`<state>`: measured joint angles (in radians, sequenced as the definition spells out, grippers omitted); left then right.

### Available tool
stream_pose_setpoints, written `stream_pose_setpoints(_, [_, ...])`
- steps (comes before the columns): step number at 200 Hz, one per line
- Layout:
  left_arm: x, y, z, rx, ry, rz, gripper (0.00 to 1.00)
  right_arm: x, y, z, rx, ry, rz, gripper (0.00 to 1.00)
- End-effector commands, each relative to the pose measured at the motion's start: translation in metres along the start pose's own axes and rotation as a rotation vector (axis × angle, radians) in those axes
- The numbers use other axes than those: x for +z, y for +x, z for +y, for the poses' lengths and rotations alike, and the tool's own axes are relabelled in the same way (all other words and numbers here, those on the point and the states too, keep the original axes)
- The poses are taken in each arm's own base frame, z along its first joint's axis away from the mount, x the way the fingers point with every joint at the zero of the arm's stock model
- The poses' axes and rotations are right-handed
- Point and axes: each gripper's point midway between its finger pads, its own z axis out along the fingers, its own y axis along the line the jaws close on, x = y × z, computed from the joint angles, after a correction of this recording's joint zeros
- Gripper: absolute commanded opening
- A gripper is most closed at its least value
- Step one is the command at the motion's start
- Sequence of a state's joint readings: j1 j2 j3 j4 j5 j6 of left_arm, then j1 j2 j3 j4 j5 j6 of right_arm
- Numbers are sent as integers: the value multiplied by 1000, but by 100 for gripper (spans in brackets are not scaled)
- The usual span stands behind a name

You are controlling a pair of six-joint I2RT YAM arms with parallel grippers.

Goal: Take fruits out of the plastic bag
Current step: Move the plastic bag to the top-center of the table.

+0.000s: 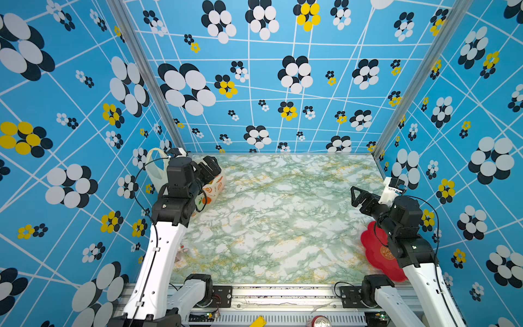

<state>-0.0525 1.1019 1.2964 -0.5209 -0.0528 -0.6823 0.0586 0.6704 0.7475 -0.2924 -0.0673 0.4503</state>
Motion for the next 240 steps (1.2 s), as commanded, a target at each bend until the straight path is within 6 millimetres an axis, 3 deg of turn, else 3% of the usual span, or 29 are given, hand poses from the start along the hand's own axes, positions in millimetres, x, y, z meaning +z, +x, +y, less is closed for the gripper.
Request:
stream_pose_setpoints(1, [16, 2, 29, -34, -188, 28, 100, -3, 6, 3, 4, -18, 24, 99])
stream_pose_setpoints(45, [53, -3, 41, -52, -276, 7, 98, 0, 17, 0, 22, -20, 39, 99])
stream_pose_setpoints(84, [90, -5, 32, -49, -265, 27, 92, 1, 22, 0, 31, -29, 52, 99])
stream_pose_setpoints(117, [119, -1, 20, -29, -242, 73, 77, 2, 26, -3, 32, -22, 64, 99])
stream_pose_setpoints(144, [139, 7, 3, -1, -192, 105, 49, 0, 25, -4, 32, -13, 61, 99])
stream_pose_setpoints(168, [157, 11, -32, 62, -74, 139, 19, -1, 24, -8, 34, 17, 59, 99])
stream_pose_setpoints(184, [170, 14, -66, 148, 26, 170, 3, -1, 22, -15, 43, 57, 57, 99])
stream_pose_setpoints(200, [173, 18, -103, 259, 89, 185, 0, 0, 23, -21, 56, 95, 64, 99])
stream_pose_setpoints(240, [181, 57, -177, 447, 242, 238, 0, -1, 24, -27, 93, 132, 65, 99])
